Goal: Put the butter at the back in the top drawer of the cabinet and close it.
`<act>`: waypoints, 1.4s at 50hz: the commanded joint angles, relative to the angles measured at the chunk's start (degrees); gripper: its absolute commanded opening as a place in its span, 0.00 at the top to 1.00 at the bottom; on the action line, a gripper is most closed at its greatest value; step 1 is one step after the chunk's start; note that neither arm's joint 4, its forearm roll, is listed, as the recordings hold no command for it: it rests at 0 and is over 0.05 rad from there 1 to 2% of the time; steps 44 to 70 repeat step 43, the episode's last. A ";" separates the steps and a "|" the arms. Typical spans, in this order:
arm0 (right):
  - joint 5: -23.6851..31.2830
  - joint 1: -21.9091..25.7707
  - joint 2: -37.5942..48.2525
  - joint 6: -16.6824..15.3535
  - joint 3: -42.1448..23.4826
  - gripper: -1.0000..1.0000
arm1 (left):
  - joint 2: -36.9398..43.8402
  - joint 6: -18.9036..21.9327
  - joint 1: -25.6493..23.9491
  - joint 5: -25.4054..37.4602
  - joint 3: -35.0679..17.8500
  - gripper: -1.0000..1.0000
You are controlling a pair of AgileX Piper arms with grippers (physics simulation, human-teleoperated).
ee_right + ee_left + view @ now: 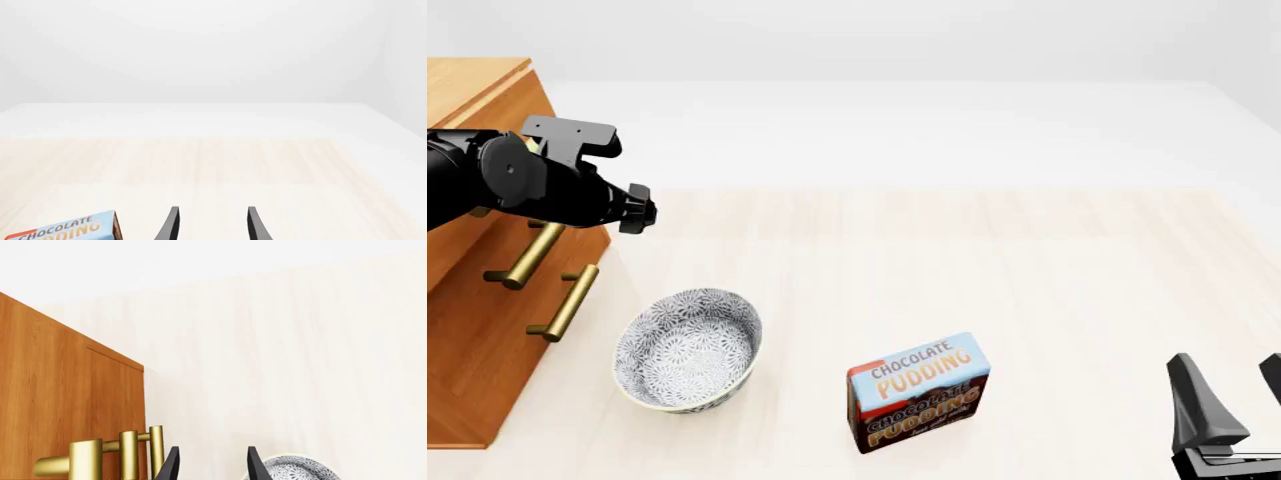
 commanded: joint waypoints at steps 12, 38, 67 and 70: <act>0.00 0.00 0.00 0.00 0.00 0.00 | 1.98 -0.64 3.85 -1.64 0.46 0.00; 0.00 0.00 0.00 0.00 0.00 0.00 | 1.97 -1.30 6.06 -2.52 1.03 0.00; 0.00 0.00 0.00 0.00 0.00 0.00 | 1.06 -1.48 5.83 -2.27 1.15 0.00; 0.00 0.00 0.00 0.00 0.00 0.00 | 1.06 -1.48 5.83 -2.27 1.15 0.00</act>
